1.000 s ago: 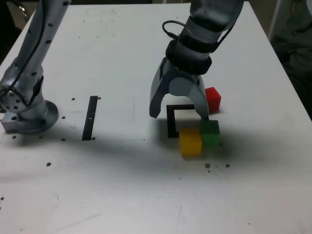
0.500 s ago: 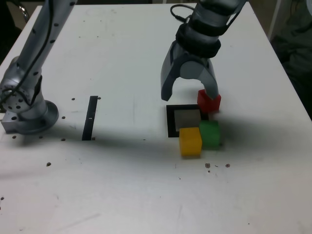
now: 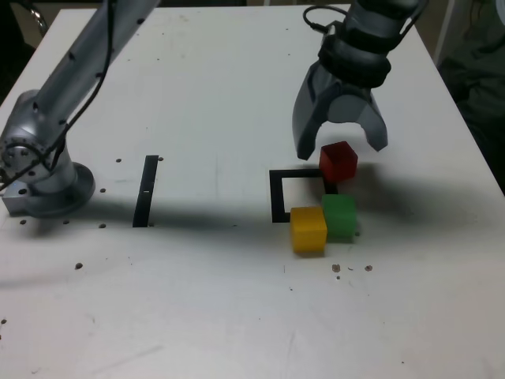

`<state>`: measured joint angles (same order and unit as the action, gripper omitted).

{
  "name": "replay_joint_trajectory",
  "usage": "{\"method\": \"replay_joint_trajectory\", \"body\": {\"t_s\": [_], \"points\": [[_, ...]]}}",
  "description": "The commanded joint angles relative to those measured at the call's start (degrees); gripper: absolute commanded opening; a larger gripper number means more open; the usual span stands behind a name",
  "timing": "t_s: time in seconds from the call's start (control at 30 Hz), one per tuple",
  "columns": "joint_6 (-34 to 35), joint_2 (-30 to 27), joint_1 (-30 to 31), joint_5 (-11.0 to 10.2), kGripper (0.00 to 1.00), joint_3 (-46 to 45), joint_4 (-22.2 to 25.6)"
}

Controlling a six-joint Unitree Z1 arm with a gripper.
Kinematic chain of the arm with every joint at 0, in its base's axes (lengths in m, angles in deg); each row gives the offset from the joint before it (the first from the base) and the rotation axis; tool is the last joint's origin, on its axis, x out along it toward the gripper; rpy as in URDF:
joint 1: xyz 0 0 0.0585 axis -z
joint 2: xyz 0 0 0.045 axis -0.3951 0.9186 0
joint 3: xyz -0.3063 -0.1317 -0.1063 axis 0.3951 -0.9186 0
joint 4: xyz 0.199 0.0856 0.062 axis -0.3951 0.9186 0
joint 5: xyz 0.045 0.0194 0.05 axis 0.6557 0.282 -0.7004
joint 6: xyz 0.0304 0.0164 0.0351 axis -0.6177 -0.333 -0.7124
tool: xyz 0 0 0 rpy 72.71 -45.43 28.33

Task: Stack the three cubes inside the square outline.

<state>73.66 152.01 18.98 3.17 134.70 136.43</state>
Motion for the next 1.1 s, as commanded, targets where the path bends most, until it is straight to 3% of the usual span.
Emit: {"method": "replay_joint_trajectory", "body": {"t_s": [0.0,0.2,0.33,0.73,1.07], "points": [[0.3,1.1,-0.4,0.4,0.99,0.8,0.9],[1.3,2.6,-1.0,1.0,0.93,1.8,1.1],[2.0,3.2,-1.0,1.3,0.83,2.3,1.1],[3.2,4.1,-0.9,2.2,0.28,3.5,0.7],[3.1,4.3,-0.6,3.1,0.23,3.7,0.4]]}}
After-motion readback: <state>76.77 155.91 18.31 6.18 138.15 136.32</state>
